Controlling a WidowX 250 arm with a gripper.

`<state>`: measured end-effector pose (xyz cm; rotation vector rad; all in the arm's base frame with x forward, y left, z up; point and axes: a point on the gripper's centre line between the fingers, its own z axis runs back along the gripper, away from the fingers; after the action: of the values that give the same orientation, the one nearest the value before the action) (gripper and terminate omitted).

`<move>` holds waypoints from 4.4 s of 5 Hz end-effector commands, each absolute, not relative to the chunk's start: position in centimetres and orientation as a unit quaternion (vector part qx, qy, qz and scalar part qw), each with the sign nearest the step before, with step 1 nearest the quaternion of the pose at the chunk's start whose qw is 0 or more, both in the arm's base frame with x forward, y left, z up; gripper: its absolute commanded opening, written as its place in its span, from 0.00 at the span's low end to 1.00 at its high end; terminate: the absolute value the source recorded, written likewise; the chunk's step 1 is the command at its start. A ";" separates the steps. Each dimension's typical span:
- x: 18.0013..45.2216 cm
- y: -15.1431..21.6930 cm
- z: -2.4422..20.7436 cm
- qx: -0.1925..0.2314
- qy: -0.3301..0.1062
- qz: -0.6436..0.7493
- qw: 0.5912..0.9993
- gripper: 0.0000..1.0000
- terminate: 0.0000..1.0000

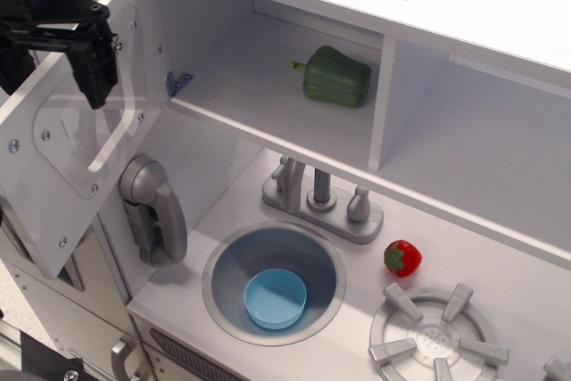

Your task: Close microwave

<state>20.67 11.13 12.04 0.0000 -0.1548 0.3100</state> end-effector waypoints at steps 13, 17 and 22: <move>21.9 7.0 11.9 0.029 -0.104 0.250 0.962 1.00 0.00; 27.3 3.4 9.4 -0.001 -0.150 0.219 0.964 1.00 0.00; 28.3 2.7 7.5 0.011 -0.161 0.223 0.961 1.00 0.00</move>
<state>28.18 2.62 5.54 0.0299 -0.2825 0.4504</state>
